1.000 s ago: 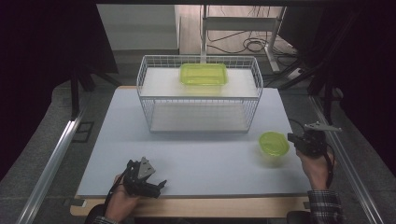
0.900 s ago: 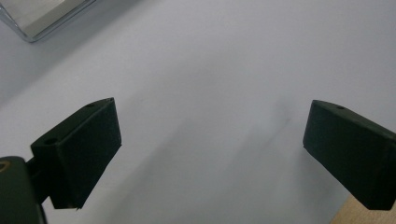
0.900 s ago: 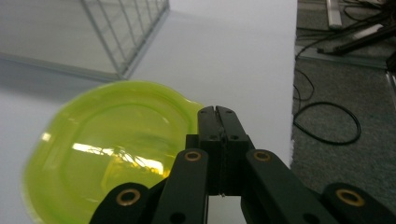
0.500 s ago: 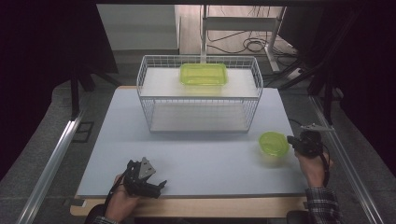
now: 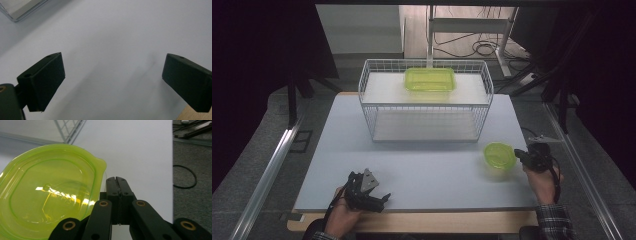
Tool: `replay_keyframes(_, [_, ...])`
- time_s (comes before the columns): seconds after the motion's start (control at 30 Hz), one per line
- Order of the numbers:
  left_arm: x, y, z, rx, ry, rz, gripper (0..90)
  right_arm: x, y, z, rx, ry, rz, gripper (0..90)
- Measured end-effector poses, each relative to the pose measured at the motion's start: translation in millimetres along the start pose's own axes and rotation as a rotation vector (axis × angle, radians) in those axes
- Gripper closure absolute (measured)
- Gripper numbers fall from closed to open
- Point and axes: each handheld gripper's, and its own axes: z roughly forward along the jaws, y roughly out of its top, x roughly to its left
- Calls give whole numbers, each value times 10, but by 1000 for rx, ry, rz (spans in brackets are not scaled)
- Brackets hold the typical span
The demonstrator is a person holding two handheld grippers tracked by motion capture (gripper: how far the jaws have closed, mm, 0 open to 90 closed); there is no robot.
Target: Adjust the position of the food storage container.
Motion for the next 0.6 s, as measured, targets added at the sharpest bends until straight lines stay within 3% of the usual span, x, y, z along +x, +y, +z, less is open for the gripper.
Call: replay_keyframes(0.6, [-4, 0, -2, -1, -6, 0, 42, 449, 35, 70, 21, 101, -45, 889])
